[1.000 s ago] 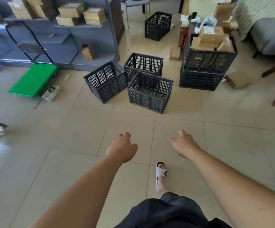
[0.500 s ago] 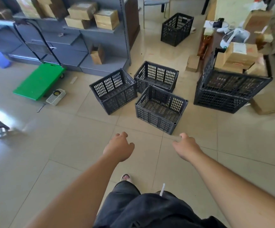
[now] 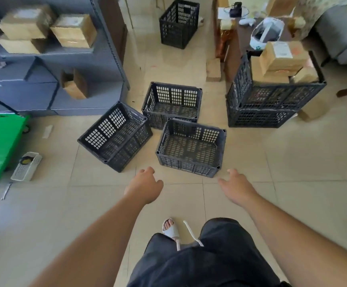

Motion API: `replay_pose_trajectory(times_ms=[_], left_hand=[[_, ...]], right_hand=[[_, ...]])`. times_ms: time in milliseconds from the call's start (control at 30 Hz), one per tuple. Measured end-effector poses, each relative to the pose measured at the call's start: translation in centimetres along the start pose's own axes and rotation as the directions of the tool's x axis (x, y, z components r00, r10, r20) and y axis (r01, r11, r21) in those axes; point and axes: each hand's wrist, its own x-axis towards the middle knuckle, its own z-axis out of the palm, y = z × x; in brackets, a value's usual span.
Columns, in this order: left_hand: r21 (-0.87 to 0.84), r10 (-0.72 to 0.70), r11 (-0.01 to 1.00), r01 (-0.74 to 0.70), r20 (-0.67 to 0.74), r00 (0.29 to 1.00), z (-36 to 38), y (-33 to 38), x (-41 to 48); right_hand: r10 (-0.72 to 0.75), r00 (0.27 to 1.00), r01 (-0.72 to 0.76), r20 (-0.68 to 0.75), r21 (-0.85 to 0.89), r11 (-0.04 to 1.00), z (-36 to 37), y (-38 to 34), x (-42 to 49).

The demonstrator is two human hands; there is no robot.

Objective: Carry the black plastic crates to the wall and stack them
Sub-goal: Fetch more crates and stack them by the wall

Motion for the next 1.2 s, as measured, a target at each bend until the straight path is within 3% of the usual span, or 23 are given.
replay_pose_trajectory(times_ms=[267, 533, 733, 967, 1200], left_hand=[[0.064, 0.077, 0.994, -0.085, 0.124, 0.989, -4.1, 5.6, 11.4], [0.056, 0.038, 0.997, -0.050, 0.196, 0.980, -6.9, 10.8, 22.2], [0.064, -0.004, 0.998, -0.015, 0.276, 0.961, -7.4, 10.7, 32.1], [0.147, -0.035, 0.989, -0.024, 0.386, 0.922, -3.8, 9.0, 46.5], [0.177, -0.116, 0.983, 0.047, 0.407, 0.906, 4.2, 6.1, 60.6]], right_hand=[[0.251, 0.968, -0.252, 0.025, 0.100, 0.962, -2.9, -1.0, 8.7], [0.294, 0.954, -0.299, 0.063, 0.111, 0.948, -7.1, -5.7, 20.7], [0.338, 0.936, -0.347, 0.099, 0.104, 0.932, -7.6, -8.3, 30.2], [0.474, 0.878, -0.479, 0.070, 0.154, 0.864, -3.4, -7.8, 41.6], [0.543, 0.837, -0.545, 0.070, 0.199, 0.814, 5.0, -3.4, 54.1]])
